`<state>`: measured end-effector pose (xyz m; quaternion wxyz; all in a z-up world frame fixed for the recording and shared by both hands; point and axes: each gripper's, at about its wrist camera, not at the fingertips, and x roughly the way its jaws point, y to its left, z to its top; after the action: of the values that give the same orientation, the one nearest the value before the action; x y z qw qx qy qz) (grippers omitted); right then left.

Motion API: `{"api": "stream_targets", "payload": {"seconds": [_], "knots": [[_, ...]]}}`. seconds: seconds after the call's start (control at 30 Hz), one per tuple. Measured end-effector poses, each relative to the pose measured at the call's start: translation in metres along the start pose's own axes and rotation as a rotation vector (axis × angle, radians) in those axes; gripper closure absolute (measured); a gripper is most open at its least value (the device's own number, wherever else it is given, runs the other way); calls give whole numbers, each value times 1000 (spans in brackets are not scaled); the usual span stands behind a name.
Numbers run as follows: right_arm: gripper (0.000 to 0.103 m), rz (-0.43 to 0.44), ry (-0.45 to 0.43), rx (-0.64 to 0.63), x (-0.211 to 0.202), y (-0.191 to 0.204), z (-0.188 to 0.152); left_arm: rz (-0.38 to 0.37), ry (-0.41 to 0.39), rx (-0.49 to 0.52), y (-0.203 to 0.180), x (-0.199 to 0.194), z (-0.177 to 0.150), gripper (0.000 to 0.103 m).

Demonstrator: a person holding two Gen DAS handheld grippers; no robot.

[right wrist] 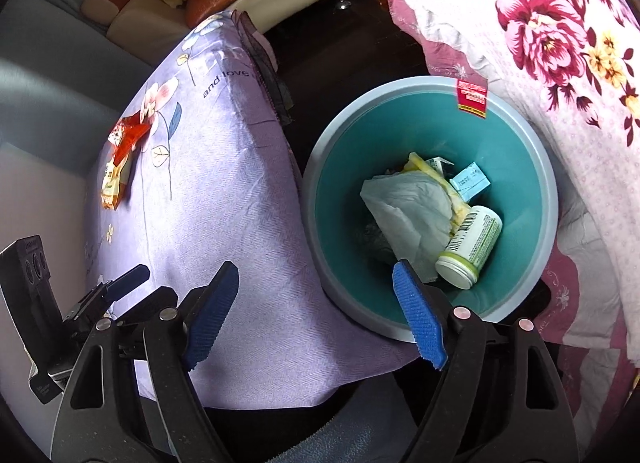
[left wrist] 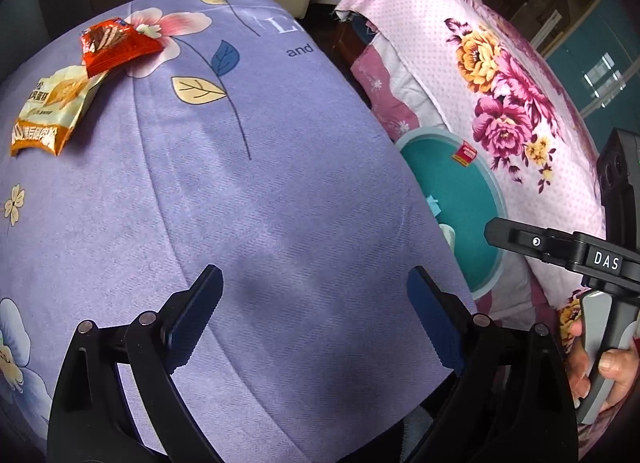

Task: Collect trash
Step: 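Move both open tools back toward the snack packets on the bedspread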

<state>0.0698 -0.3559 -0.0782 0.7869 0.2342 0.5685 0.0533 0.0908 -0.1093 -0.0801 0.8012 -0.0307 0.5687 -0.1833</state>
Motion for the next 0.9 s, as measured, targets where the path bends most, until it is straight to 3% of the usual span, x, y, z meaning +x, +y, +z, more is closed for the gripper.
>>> {"api": "stream_targets", "payload": {"seconds": [0.37, 0.6, 0.73, 0.9], "knots": [[26, -52, 59, -183, 31, 87, 13, 68, -65, -171, 99, -30, 6, 9], [26, -99, 77, -298, 55, 144, 46, 143, -133, -325, 162, -46, 22, 8], [26, -107, 83, -361, 72, 178, 72, 157, -153, -390, 182, -45, 37, 8], [26, -108, 100, -418, 97, 219, 105, 191, -169, -393, 183, -35, 57, 8]]}}
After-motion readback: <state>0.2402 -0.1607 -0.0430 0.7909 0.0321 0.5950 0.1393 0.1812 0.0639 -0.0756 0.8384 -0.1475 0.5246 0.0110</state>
